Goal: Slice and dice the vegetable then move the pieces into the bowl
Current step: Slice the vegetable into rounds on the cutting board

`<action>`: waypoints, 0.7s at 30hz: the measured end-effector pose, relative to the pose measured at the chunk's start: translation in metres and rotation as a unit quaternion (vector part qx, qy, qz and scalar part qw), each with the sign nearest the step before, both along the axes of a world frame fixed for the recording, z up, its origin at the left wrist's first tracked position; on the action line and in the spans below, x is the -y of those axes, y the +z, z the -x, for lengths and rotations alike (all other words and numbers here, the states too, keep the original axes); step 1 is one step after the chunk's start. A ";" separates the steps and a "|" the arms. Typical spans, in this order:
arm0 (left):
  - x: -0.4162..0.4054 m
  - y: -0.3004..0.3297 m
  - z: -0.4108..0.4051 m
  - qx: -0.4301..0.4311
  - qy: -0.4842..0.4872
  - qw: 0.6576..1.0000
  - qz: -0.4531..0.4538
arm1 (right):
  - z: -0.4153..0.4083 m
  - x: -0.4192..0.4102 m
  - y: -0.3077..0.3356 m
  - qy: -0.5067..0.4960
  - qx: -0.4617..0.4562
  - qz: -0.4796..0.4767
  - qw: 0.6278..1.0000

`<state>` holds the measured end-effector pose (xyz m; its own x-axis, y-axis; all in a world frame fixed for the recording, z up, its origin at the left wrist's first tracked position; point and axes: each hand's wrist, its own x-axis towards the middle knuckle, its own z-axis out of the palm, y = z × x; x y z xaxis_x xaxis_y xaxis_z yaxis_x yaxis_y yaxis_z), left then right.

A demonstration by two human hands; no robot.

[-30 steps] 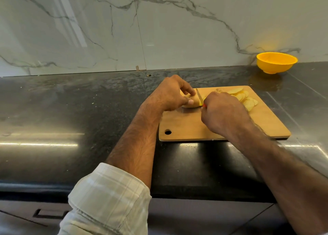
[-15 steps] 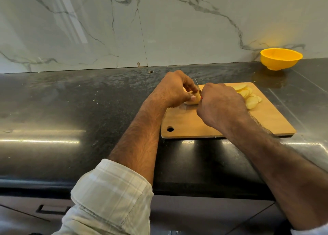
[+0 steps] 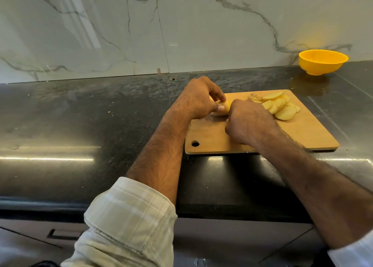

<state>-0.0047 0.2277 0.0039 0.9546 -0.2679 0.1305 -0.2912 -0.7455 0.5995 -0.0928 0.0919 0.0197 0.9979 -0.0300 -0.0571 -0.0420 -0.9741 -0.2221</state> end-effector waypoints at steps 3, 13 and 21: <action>-0.003 -0.001 0.000 0.003 0.003 1.000 0.007 | 0.004 0.005 -0.002 0.004 0.002 0.008 1.000; -0.008 -0.003 0.001 -0.017 -0.010 0.999 0.029 | 0.017 0.011 0.011 0.023 0.074 0.026 0.997; -0.006 -0.002 0.000 -0.020 -0.003 0.999 0.028 | 0.007 0.003 0.006 0.028 0.076 0.031 0.996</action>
